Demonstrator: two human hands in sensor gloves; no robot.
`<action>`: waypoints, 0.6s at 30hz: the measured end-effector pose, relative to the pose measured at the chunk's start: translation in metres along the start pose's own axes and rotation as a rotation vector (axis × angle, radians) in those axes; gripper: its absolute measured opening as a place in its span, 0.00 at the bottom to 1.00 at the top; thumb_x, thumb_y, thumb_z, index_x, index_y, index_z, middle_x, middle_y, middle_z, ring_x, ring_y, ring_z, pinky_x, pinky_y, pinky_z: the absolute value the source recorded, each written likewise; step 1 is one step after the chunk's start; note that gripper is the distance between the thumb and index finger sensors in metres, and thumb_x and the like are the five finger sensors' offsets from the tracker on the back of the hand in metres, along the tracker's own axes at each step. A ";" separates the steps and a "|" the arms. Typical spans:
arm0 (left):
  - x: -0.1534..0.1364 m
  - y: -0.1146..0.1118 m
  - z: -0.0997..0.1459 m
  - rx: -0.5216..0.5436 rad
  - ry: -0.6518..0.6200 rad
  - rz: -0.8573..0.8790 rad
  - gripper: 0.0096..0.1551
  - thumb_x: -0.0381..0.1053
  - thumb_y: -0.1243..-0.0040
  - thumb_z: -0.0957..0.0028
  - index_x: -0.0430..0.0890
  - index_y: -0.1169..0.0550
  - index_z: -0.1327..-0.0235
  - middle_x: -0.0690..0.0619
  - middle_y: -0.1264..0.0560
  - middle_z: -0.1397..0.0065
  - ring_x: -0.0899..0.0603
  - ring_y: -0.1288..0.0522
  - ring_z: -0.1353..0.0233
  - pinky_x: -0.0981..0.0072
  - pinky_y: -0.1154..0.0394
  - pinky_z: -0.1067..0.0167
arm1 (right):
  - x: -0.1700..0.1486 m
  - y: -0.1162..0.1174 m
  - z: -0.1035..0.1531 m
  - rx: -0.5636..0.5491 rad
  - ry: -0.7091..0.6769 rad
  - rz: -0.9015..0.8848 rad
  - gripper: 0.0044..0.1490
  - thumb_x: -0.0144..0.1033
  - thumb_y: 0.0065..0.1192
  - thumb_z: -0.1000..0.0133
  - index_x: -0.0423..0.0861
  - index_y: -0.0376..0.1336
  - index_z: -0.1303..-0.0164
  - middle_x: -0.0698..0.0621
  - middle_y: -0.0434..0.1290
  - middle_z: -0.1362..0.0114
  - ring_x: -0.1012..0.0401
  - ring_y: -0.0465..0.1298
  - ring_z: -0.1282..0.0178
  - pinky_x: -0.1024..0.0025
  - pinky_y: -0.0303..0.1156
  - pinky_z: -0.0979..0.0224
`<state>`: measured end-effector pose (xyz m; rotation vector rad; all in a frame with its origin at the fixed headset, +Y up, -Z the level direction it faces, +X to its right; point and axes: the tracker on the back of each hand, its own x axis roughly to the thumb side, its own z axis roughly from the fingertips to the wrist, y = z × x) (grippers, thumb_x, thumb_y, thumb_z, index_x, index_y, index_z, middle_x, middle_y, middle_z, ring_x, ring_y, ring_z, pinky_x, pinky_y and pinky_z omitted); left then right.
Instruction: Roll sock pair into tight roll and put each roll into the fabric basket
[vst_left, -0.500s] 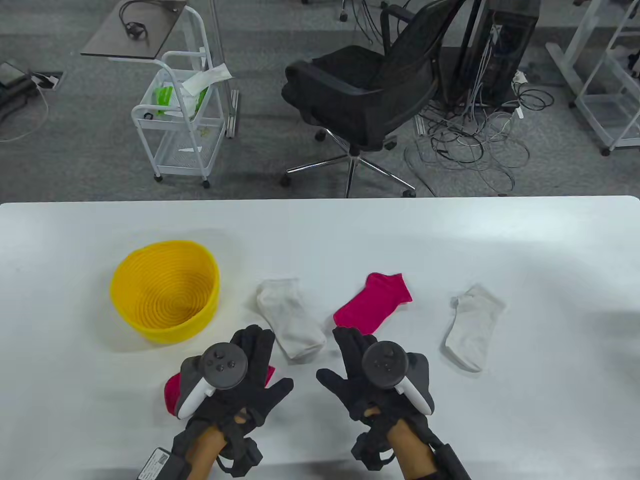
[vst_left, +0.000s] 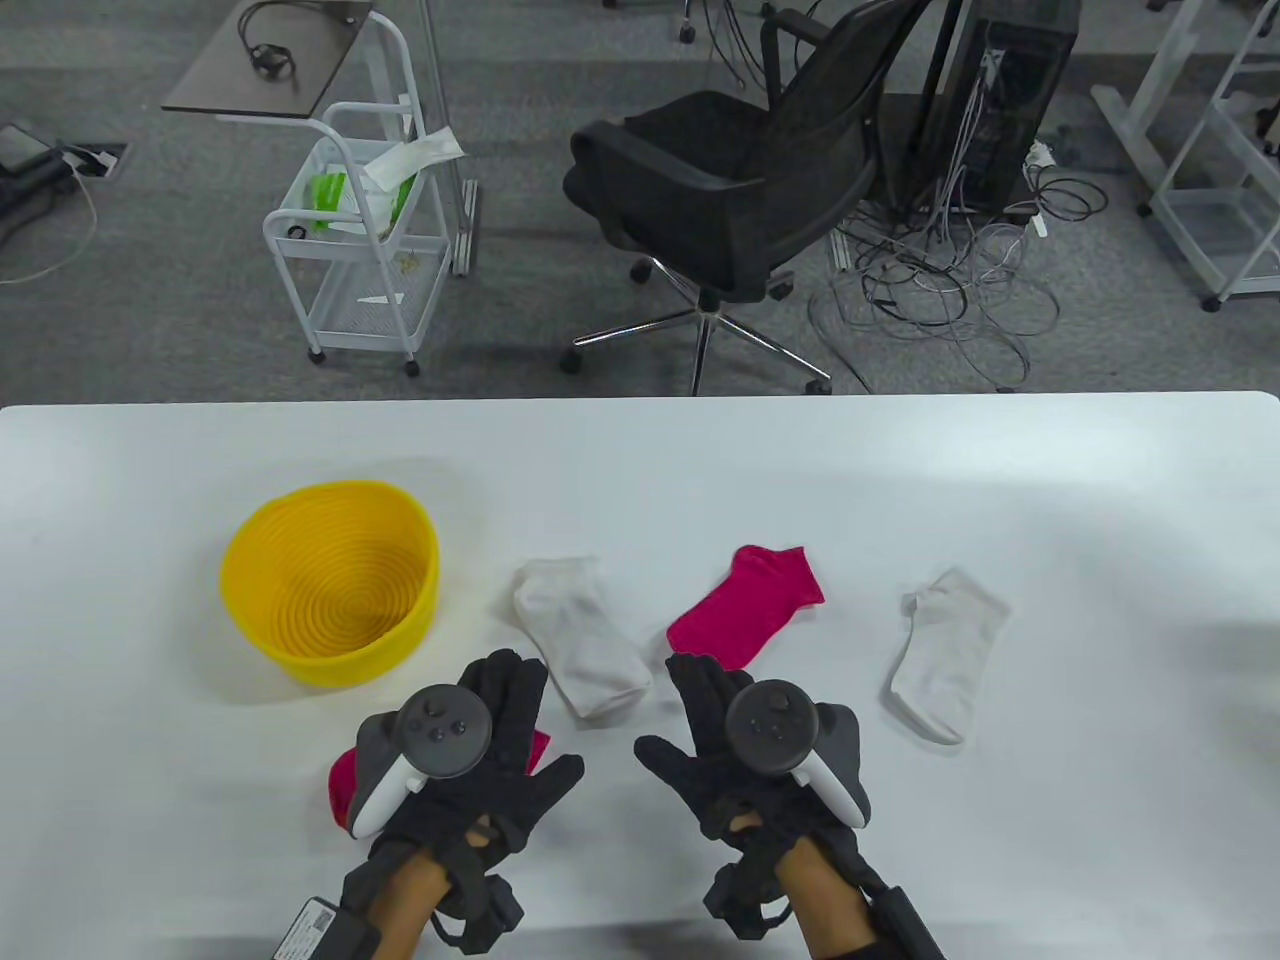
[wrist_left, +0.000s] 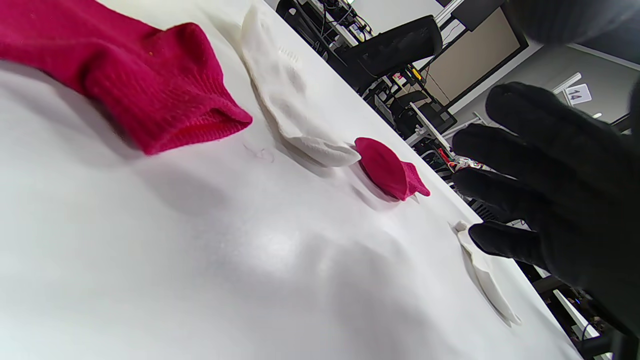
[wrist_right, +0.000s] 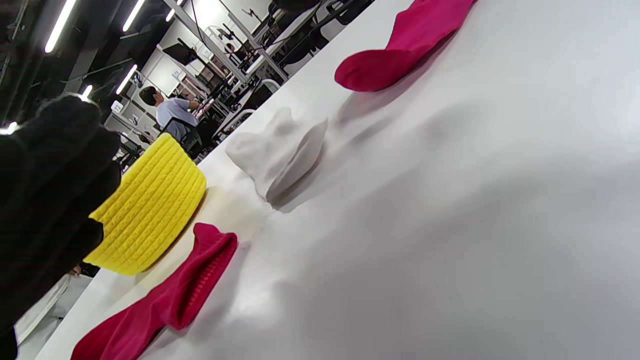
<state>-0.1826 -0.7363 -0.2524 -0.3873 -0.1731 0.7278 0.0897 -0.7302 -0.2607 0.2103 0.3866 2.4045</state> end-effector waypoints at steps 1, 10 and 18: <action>0.000 0.000 0.000 -0.001 0.001 0.002 0.54 0.76 0.52 0.61 0.68 0.65 0.32 0.63 0.75 0.21 0.48 0.76 0.17 0.42 0.75 0.30 | -0.001 -0.004 0.000 -0.029 0.006 -0.009 0.61 0.80 0.43 0.57 0.60 0.35 0.19 0.51 0.41 0.11 0.41 0.42 0.11 0.30 0.45 0.22; 0.005 0.004 0.002 -0.005 -0.017 0.024 0.54 0.76 0.51 0.61 0.68 0.64 0.32 0.63 0.74 0.21 0.48 0.76 0.17 0.43 0.75 0.30 | -0.013 -0.066 -0.004 -0.262 0.162 0.003 0.54 0.65 0.65 0.55 0.58 0.48 0.21 0.54 0.54 0.14 0.46 0.56 0.13 0.39 0.58 0.21; 0.011 0.004 0.003 -0.023 -0.038 0.025 0.54 0.76 0.51 0.61 0.68 0.64 0.31 0.63 0.74 0.21 0.48 0.76 0.17 0.43 0.75 0.30 | -0.046 -0.125 -0.052 -0.364 0.413 -0.001 0.51 0.58 0.69 0.56 0.58 0.52 0.23 0.54 0.59 0.16 0.50 0.66 0.17 0.46 0.67 0.24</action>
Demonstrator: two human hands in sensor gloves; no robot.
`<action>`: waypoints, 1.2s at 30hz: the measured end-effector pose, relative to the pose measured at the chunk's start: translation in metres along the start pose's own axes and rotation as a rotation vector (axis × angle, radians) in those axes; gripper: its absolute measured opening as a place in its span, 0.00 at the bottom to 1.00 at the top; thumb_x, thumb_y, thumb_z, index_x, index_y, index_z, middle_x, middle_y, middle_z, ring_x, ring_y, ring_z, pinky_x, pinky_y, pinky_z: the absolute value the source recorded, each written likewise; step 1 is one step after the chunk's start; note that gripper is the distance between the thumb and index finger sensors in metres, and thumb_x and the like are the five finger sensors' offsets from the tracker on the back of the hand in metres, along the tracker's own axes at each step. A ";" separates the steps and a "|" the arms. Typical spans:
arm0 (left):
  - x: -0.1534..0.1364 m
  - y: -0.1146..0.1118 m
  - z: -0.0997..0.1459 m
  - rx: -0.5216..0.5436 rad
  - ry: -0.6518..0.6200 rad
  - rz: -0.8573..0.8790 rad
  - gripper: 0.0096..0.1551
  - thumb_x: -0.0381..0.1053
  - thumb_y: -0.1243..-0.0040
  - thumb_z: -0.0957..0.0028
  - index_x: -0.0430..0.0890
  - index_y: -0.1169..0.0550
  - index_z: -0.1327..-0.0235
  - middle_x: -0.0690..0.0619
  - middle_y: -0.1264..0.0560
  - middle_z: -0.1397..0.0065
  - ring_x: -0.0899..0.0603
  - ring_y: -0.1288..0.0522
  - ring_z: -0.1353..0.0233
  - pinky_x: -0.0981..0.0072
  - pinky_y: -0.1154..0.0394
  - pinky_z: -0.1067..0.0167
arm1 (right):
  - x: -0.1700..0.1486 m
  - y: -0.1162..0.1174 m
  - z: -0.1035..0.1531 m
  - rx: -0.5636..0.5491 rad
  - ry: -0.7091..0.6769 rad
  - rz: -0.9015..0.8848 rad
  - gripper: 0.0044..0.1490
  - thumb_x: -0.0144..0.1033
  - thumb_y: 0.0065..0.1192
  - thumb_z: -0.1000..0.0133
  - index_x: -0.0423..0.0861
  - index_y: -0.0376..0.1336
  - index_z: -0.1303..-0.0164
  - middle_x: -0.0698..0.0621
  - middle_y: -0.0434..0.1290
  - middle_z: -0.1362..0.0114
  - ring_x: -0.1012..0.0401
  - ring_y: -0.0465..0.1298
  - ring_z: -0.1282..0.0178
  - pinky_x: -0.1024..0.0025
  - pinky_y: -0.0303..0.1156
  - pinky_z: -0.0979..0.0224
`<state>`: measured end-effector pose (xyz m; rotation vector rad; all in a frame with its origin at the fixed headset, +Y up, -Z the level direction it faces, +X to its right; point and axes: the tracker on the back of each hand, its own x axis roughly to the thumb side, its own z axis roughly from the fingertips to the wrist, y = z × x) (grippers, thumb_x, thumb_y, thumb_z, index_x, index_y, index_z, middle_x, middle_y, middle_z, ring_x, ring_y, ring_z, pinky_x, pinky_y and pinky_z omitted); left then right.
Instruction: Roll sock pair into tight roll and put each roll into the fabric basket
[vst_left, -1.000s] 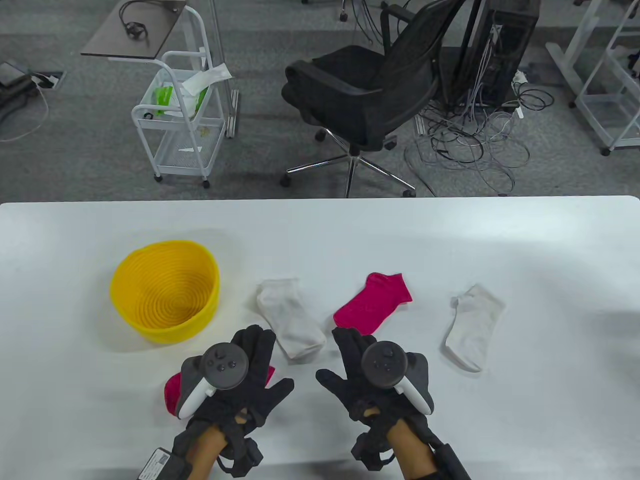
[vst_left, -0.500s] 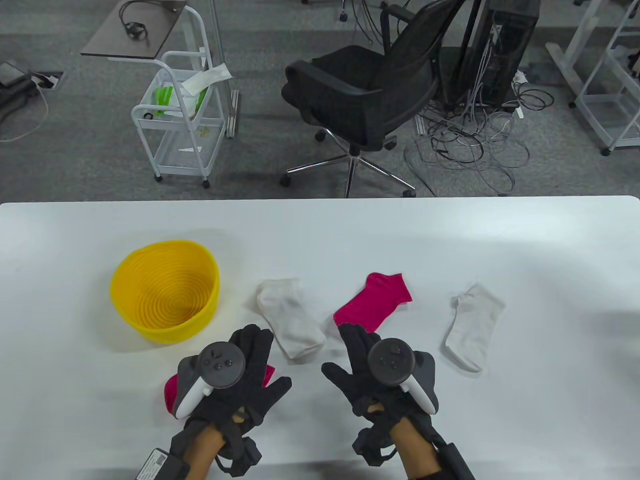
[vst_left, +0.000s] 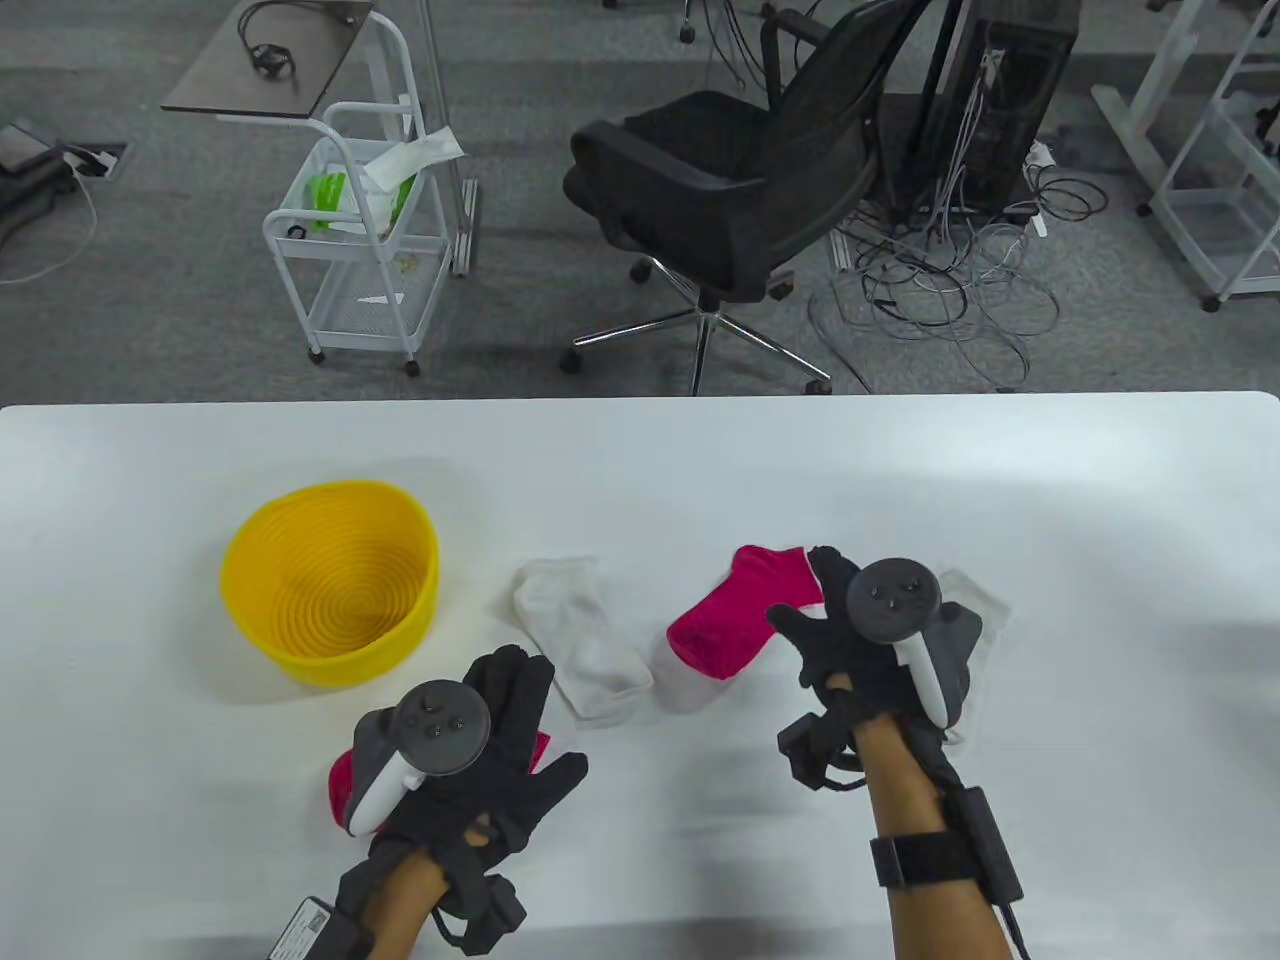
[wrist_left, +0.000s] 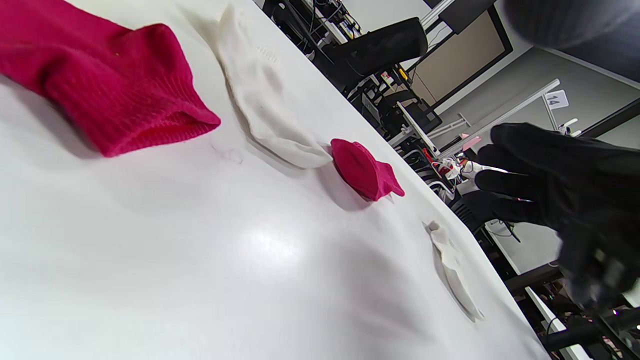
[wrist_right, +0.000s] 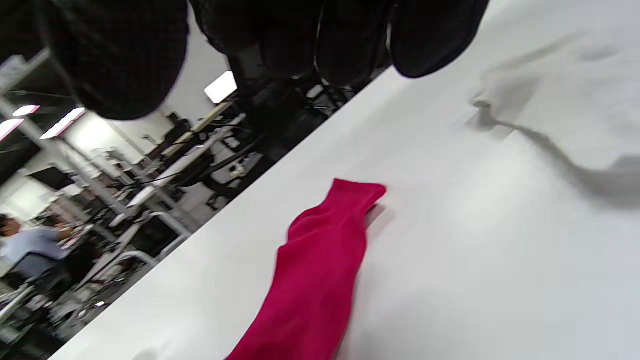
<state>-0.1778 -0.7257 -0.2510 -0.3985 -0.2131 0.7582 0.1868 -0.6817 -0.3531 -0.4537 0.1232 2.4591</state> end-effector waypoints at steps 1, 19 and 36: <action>0.000 0.000 0.000 -0.004 0.000 -0.002 0.54 0.76 0.51 0.61 0.68 0.64 0.31 0.63 0.74 0.21 0.48 0.76 0.17 0.43 0.75 0.30 | -0.002 0.000 -0.008 0.000 0.023 0.012 0.51 0.58 0.69 0.56 0.58 0.52 0.23 0.54 0.60 0.16 0.51 0.67 0.18 0.47 0.68 0.25; 0.003 -0.001 0.005 -0.023 -0.003 0.023 0.54 0.76 0.51 0.60 0.67 0.64 0.31 0.62 0.74 0.21 0.48 0.76 0.17 0.43 0.74 0.29 | -0.010 0.067 -0.091 0.010 0.333 0.263 0.42 0.54 0.72 0.55 0.60 0.60 0.29 0.56 0.72 0.25 0.58 0.77 0.32 0.53 0.72 0.28; 0.006 -0.008 0.004 -0.059 -0.005 0.010 0.53 0.75 0.51 0.60 0.67 0.63 0.31 0.62 0.74 0.21 0.47 0.76 0.18 0.43 0.74 0.29 | -0.002 0.054 -0.074 -0.106 0.225 0.151 0.26 0.41 0.79 0.56 0.60 0.72 0.46 0.57 0.80 0.39 0.62 0.84 0.44 0.52 0.77 0.35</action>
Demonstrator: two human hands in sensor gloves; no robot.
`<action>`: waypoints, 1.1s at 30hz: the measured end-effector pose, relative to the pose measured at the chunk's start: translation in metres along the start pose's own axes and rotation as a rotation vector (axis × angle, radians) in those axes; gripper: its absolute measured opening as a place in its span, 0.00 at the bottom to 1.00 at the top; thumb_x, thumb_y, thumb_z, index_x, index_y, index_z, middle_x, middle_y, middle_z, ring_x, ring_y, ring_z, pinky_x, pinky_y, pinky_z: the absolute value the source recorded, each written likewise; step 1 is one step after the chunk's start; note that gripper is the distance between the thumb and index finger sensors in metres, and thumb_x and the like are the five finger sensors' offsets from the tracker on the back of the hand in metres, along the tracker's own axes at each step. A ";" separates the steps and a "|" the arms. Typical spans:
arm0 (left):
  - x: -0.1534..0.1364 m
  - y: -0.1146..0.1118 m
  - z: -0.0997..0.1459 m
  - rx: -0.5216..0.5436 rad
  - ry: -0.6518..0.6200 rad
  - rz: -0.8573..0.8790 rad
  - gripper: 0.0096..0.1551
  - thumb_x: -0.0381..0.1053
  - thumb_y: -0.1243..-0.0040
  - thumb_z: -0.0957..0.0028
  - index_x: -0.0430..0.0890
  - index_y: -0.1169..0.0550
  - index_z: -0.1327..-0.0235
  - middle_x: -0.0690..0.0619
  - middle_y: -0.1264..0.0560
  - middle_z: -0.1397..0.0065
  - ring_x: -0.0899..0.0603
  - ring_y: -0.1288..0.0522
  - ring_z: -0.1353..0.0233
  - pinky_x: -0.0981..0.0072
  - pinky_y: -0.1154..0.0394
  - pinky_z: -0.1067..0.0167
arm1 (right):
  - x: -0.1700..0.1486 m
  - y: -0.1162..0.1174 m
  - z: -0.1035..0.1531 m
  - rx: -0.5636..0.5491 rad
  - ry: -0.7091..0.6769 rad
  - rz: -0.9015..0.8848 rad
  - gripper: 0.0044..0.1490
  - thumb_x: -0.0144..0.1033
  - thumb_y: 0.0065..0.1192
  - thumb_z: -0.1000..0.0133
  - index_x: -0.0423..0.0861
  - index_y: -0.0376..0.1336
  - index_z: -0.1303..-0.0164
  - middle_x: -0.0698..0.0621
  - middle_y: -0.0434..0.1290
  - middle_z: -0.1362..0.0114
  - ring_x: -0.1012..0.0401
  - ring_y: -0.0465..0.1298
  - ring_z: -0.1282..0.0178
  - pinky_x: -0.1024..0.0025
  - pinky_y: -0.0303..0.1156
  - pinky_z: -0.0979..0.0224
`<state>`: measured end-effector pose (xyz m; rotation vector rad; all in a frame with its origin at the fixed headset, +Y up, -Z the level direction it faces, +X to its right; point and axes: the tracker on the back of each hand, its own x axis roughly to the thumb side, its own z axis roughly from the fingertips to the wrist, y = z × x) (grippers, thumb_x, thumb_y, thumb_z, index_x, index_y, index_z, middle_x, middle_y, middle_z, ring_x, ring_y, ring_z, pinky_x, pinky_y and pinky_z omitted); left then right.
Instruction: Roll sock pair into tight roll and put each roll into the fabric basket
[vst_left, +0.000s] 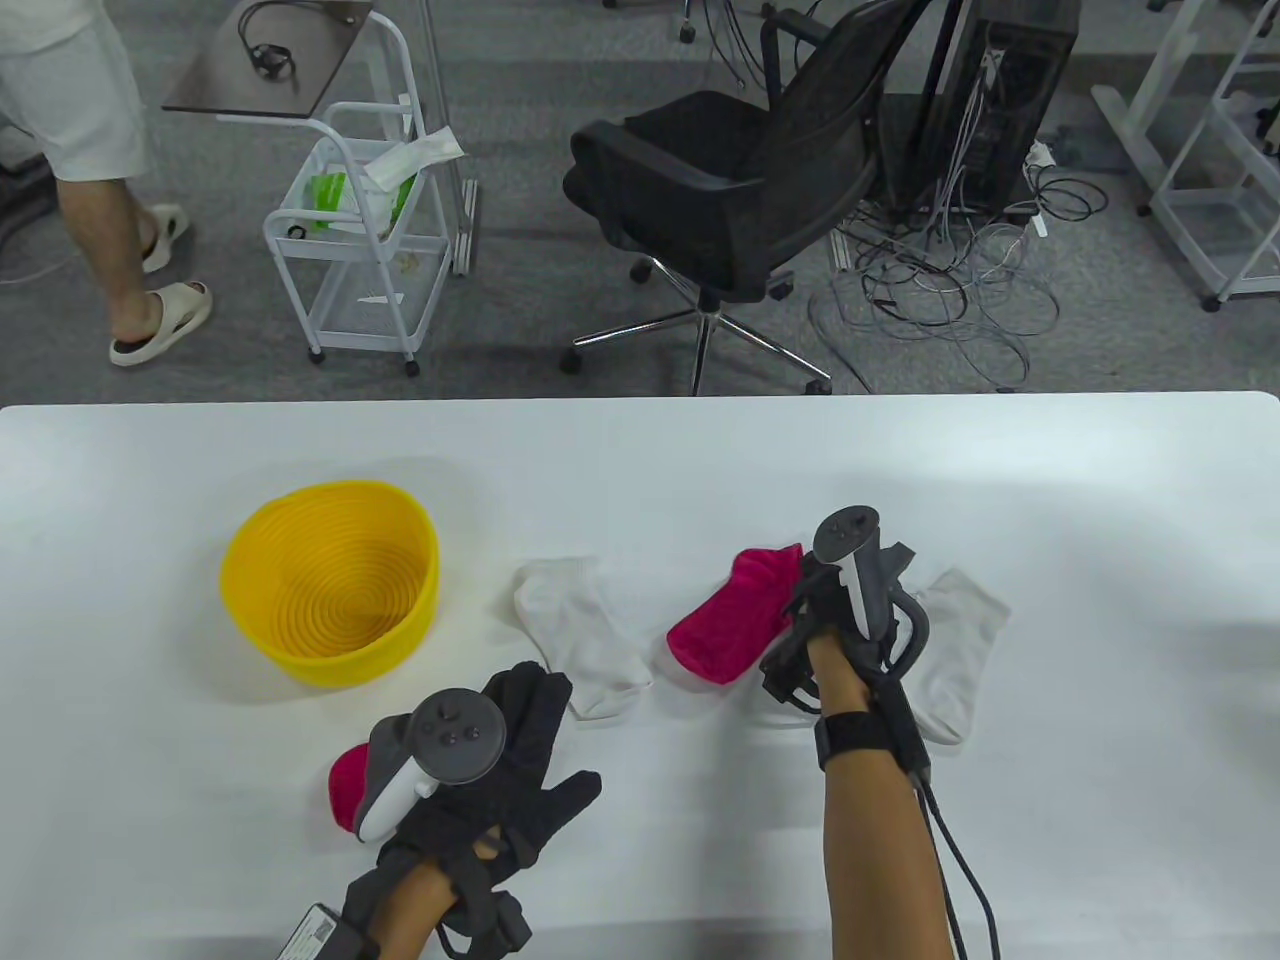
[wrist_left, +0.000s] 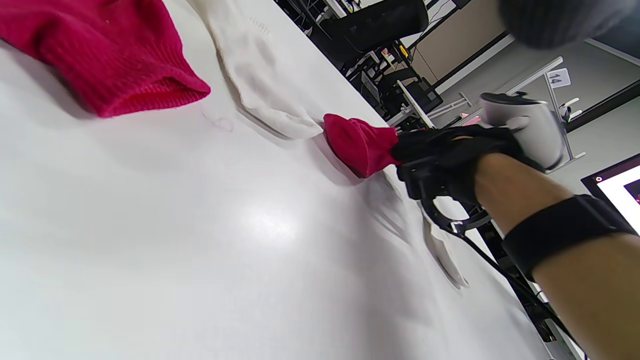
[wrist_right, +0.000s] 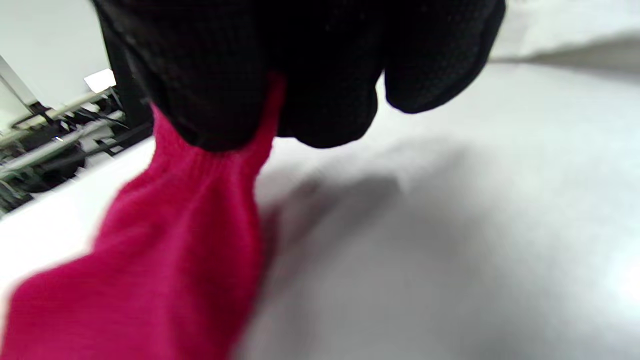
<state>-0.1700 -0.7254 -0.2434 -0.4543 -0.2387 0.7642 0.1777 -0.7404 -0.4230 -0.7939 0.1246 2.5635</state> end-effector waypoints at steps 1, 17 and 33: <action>0.000 0.000 0.000 0.002 -0.001 0.001 0.53 0.75 0.51 0.60 0.66 0.63 0.31 0.62 0.73 0.20 0.48 0.76 0.18 0.43 0.74 0.29 | 0.002 -0.006 0.004 -0.003 -0.019 -0.026 0.26 0.41 0.79 0.56 0.60 0.73 0.46 0.57 0.80 0.39 0.62 0.84 0.44 0.52 0.77 0.36; -0.006 0.016 0.009 0.093 0.030 0.034 0.52 0.74 0.50 0.60 0.67 0.61 0.30 0.63 0.72 0.20 0.48 0.76 0.18 0.45 0.76 0.30 | 0.009 -0.111 0.146 0.039 -0.501 -0.239 0.24 0.40 0.79 0.56 0.60 0.74 0.48 0.57 0.80 0.39 0.61 0.84 0.45 0.51 0.76 0.36; -0.012 0.020 0.010 0.084 0.069 0.062 0.52 0.74 0.50 0.60 0.66 0.60 0.29 0.62 0.72 0.20 0.48 0.76 0.18 0.45 0.75 0.30 | -0.024 -0.051 0.172 0.534 -0.642 -0.026 0.23 0.40 0.77 0.54 0.62 0.74 0.48 0.59 0.79 0.36 0.61 0.82 0.40 0.49 0.73 0.31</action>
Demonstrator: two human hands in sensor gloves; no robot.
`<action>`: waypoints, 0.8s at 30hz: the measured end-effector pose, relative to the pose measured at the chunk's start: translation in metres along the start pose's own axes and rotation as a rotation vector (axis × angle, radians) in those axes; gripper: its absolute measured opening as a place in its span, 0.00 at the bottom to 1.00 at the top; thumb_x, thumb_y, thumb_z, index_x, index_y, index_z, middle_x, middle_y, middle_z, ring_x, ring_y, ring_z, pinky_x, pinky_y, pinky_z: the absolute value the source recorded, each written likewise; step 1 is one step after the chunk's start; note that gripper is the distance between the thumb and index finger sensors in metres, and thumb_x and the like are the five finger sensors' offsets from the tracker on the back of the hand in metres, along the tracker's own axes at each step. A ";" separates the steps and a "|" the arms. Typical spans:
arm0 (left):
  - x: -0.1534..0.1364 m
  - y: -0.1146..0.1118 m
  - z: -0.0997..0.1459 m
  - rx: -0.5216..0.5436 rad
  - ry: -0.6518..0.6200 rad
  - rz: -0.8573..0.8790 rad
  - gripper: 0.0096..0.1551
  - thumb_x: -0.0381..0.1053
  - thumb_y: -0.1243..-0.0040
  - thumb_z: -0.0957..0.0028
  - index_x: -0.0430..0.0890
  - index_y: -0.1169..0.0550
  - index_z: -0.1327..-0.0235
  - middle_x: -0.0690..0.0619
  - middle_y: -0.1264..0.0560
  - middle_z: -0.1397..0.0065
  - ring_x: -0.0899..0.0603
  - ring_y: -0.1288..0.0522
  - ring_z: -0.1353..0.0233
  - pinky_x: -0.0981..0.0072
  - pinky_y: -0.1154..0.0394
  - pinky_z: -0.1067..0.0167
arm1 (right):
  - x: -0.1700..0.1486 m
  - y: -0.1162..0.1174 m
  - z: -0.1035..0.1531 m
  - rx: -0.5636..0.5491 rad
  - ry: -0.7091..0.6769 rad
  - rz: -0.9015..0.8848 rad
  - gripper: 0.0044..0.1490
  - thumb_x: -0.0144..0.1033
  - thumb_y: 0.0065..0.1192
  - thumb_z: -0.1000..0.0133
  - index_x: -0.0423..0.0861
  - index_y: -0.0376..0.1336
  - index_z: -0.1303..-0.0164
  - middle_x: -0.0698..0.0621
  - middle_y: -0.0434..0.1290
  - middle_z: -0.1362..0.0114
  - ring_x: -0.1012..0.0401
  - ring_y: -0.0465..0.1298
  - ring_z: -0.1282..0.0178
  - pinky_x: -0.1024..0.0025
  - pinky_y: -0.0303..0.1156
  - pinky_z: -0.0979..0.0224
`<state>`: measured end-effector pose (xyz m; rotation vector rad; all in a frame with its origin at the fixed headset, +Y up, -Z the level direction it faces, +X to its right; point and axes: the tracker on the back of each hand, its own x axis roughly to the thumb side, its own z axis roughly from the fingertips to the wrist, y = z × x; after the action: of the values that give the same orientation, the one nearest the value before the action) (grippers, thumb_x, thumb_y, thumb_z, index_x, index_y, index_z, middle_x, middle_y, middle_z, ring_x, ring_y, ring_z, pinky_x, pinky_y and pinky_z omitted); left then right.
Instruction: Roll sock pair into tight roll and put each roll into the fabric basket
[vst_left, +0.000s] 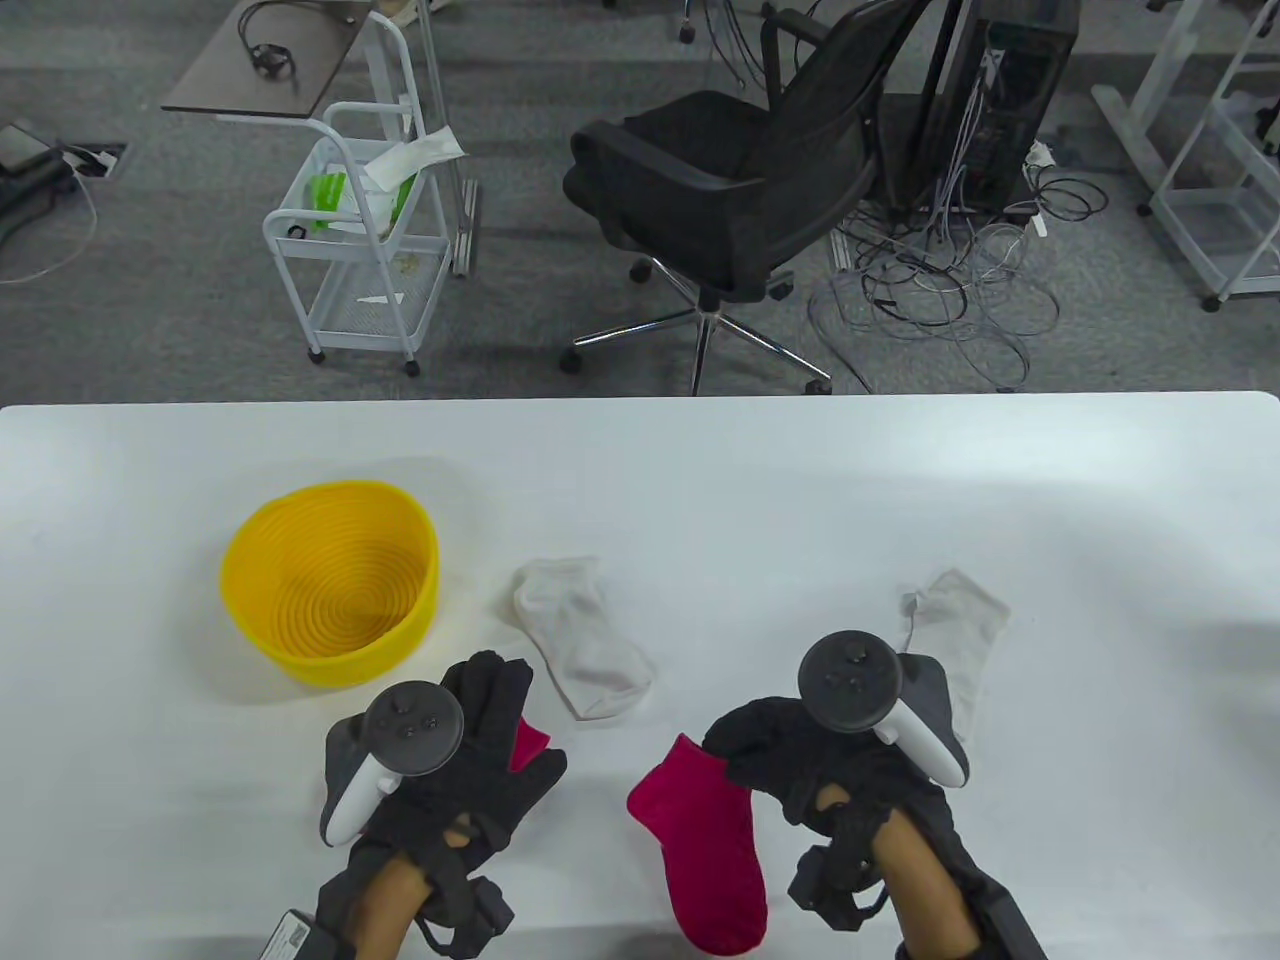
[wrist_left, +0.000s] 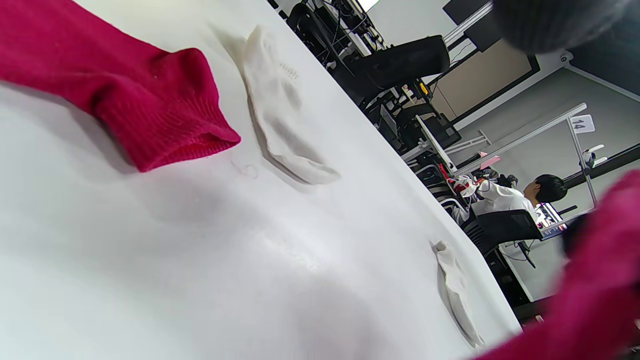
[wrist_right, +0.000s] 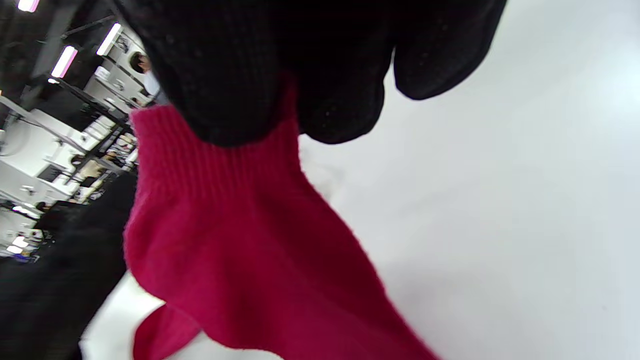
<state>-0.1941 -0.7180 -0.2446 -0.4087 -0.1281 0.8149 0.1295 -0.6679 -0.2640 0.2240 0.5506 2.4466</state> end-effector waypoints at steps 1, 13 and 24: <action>0.001 0.000 0.000 -0.002 -0.001 0.001 0.52 0.74 0.50 0.60 0.66 0.60 0.29 0.62 0.72 0.20 0.48 0.76 0.18 0.45 0.75 0.30 | -0.007 0.007 -0.008 -0.023 0.039 0.005 0.23 0.39 0.77 0.54 0.62 0.74 0.48 0.59 0.79 0.36 0.61 0.82 0.40 0.49 0.72 0.30; 0.000 0.001 0.000 -0.011 0.008 0.005 0.52 0.74 0.50 0.60 0.66 0.60 0.29 0.61 0.72 0.20 0.48 0.76 0.18 0.45 0.75 0.30 | -0.040 0.014 -0.059 -0.238 0.251 0.048 0.23 0.40 0.76 0.54 0.63 0.73 0.47 0.62 0.78 0.35 0.62 0.81 0.37 0.50 0.71 0.28; 0.000 -0.002 -0.001 -0.033 0.015 -0.015 0.52 0.74 0.50 0.60 0.66 0.60 0.29 0.61 0.72 0.20 0.48 0.76 0.18 0.45 0.75 0.30 | -0.048 0.038 -0.077 -0.330 0.307 0.259 0.30 0.45 0.68 0.52 0.65 0.66 0.36 0.62 0.71 0.26 0.58 0.74 0.24 0.47 0.67 0.24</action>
<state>-0.1920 -0.7194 -0.2445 -0.4442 -0.1305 0.7961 0.1258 -0.7505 -0.3184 -0.2346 0.2453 2.7990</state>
